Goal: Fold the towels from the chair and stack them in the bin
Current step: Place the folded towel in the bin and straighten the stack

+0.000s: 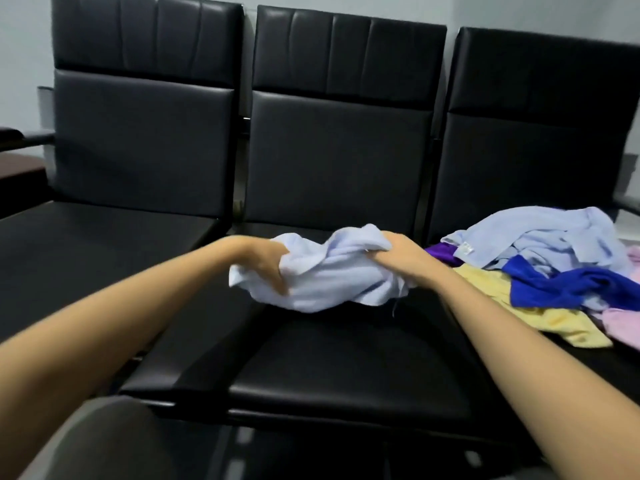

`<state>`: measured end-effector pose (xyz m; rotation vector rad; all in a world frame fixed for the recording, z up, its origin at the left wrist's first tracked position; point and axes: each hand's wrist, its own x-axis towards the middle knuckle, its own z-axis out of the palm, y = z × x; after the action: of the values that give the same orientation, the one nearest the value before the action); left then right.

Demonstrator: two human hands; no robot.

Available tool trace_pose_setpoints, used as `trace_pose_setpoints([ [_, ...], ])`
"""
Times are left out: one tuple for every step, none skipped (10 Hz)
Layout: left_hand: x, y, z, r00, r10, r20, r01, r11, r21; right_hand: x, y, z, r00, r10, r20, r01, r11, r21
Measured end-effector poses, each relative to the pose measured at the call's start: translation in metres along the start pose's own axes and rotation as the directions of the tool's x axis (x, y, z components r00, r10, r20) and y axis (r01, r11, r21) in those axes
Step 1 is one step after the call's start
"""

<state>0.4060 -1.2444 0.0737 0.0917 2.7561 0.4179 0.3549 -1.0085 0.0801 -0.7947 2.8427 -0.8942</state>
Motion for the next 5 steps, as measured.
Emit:
trace_pose_setpoints([
  [-0.008,0.007,-0.014,0.987,-0.008,-0.161,0.016,0.999,0.048,-0.007,-0.01,-0.015,0.979,-0.054,0.197,0.094,0.975,-0.201],
  [-0.023,0.013,-0.019,0.949,0.101,-0.299,-0.204,0.919,-0.338,-0.018,-0.018,-0.033,0.946,0.122,0.301,0.033,0.887,-0.461],
  [-0.033,0.019,-0.016,0.954,0.114,-0.277,-0.242,0.841,-0.485,-0.023,-0.019,-0.04,0.956,0.149,0.254,-0.012,0.882,-0.472],
  [-0.041,0.02,-0.017,0.994,0.095,-0.058,-0.111,0.861,-0.496,-0.019,-0.014,-0.044,0.928,0.237,0.286,-0.134,0.932,-0.338],
  [-0.046,0.02,-0.017,0.968,0.075,0.241,0.025,0.923,-0.385,-0.021,-0.01,-0.04,0.863,0.299,0.407,-0.232,0.951,-0.206],
])
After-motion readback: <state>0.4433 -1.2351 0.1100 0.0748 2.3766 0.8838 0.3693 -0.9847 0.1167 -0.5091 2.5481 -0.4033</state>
